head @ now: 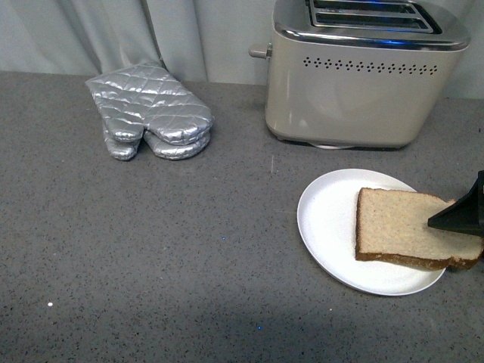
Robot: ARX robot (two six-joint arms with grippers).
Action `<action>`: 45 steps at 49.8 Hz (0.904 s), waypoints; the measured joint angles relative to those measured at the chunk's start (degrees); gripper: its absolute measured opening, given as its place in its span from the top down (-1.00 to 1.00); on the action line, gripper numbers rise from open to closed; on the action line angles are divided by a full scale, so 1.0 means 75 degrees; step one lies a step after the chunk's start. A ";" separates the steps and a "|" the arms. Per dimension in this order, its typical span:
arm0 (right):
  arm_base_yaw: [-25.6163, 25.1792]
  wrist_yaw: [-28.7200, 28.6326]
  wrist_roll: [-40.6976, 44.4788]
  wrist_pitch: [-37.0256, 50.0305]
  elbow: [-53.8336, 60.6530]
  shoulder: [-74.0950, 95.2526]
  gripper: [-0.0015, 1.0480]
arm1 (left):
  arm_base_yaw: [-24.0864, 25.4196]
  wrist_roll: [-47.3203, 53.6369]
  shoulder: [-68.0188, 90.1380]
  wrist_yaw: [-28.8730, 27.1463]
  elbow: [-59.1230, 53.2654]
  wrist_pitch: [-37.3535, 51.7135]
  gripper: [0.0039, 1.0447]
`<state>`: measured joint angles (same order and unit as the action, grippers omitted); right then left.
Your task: Put bread into toaster
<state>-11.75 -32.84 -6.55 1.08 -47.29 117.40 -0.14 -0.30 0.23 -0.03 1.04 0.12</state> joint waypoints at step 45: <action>0.0580 0.0251 -0.4237 -0.0268 0.0501 -0.3299 0.98 | 0.0000 0.0000 0.0000 0.0000 0.0000 0.0000 -0.88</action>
<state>-7.40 -30.96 -38.33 -0.93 -43.53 92.66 -0.14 -0.30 0.23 -0.03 1.04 0.12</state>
